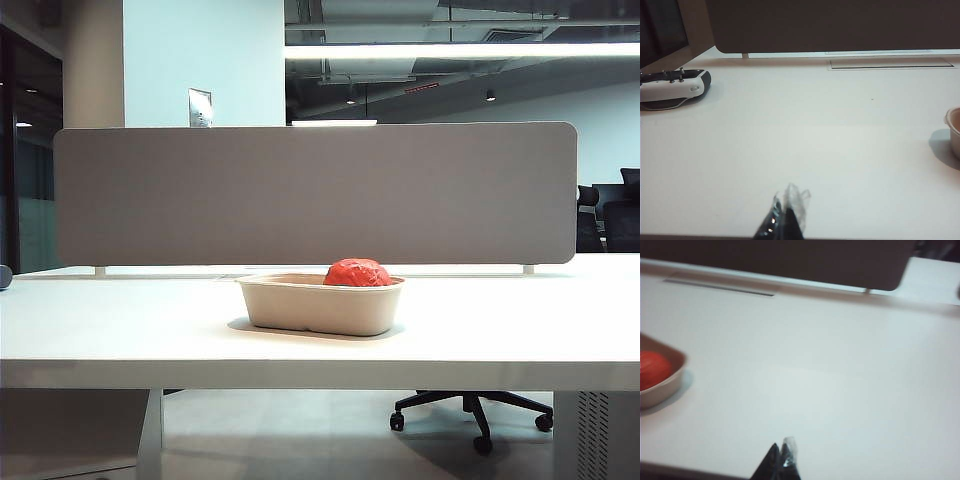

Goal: Pick up the orange and place it into the paper lunchbox.

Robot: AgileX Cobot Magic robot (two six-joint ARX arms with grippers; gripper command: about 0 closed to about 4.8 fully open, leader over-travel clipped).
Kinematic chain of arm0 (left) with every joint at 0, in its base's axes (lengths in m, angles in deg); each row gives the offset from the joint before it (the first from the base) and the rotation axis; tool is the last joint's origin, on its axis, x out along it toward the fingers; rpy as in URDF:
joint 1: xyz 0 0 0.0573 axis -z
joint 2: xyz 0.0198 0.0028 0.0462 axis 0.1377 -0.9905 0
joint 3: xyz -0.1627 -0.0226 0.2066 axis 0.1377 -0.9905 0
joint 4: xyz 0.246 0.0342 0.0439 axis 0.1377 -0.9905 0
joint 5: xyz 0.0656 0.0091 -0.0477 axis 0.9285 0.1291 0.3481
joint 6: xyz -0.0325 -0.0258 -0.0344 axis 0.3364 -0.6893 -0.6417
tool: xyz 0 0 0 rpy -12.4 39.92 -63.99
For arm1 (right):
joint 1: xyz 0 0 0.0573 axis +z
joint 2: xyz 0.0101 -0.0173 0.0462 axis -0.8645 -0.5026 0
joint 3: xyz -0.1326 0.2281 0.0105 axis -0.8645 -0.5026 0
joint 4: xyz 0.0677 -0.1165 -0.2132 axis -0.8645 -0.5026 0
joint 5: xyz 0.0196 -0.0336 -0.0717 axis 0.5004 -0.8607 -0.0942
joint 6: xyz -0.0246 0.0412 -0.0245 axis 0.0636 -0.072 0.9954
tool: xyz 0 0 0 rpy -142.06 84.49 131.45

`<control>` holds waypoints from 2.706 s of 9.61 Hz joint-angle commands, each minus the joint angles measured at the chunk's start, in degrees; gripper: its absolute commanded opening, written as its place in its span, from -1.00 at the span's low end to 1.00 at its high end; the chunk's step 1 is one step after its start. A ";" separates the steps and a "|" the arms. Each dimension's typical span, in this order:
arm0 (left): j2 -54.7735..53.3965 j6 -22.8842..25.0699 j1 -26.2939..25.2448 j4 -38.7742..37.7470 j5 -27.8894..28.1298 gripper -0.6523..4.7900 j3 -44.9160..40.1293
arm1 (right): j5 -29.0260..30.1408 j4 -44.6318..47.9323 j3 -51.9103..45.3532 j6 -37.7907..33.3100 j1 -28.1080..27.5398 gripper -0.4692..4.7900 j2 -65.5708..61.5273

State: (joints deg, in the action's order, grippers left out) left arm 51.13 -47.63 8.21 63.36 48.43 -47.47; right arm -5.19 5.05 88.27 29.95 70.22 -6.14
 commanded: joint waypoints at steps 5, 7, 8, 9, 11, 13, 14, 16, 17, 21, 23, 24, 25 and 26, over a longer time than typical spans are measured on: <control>0.20 0.00 -0.02 0.42 0.07 -0.77 -0.09 | -0.59 14.62 -17.03 -4.61 -2.38 -0.82 8.28; 0.20 0.00 -0.02 0.42 0.04 -0.77 -0.09 | -0.52 16.20 -18.91 -4.87 -3.17 -0.82 8.28; 0.20 0.00 -0.02 0.39 -0.33 -0.77 -0.09 | -0.48 16.17 -18.88 -4.96 -5.97 -0.82 8.28; 0.20 0.02 -0.02 0.39 -0.33 -0.77 -0.09 | -0.46 16.15 -18.88 -4.96 -6.47 -0.82 8.31; 0.20 0.00 -0.02 0.39 -0.33 -0.77 -0.09 | -0.48 16.13 -18.88 -4.96 -6.47 -0.82 8.28; 0.20 0.02 -0.02 0.39 -0.33 -0.77 -0.09 | -0.02 16.13 -18.88 -4.68 -6.38 -0.82 8.31; 0.20 0.00 -0.02 0.39 -0.33 -0.77 -0.09 | -0.04 16.15 -18.88 -4.68 -6.38 -0.82 8.31; 0.20 0.02 -0.02 0.39 -0.33 -0.77 -0.09 | -0.07 16.15 -18.88 -4.70 -6.38 -0.82 8.31; 0.20 0.02 -0.02 0.37 -0.33 -0.77 -0.09 | -0.07 16.15 -18.88 -4.70 -6.38 -0.82 8.31; 0.20 0.00 -0.02 0.37 -0.33 -0.77 -0.09 | -0.07 16.13 -18.88 -4.70 -6.40 -0.82 8.31; 0.20 0.02 -0.02 0.37 -0.33 -0.77 -0.09 | -0.07 16.13 -18.88 -4.70 -6.40 -0.82 8.31; 0.20 0.02 -0.02 0.39 -0.33 -0.77 -0.09 | -0.07 16.13 -18.88 -4.70 -6.40 -0.82 8.31; 0.20 0.00 -0.02 0.39 -0.33 -0.77 -0.09 | -0.07 16.13 -18.88 -4.70 -6.40 -0.82 8.31; 0.20 0.02 -0.02 0.37 -0.33 -0.77 -0.09 | -0.07 16.13 -18.88 -4.70 -6.40 -0.82 8.31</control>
State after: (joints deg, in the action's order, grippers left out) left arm 51.13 -47.63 8.19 63.34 48.37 -47.47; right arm -5.32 20.15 69.56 25.21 63.73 2.12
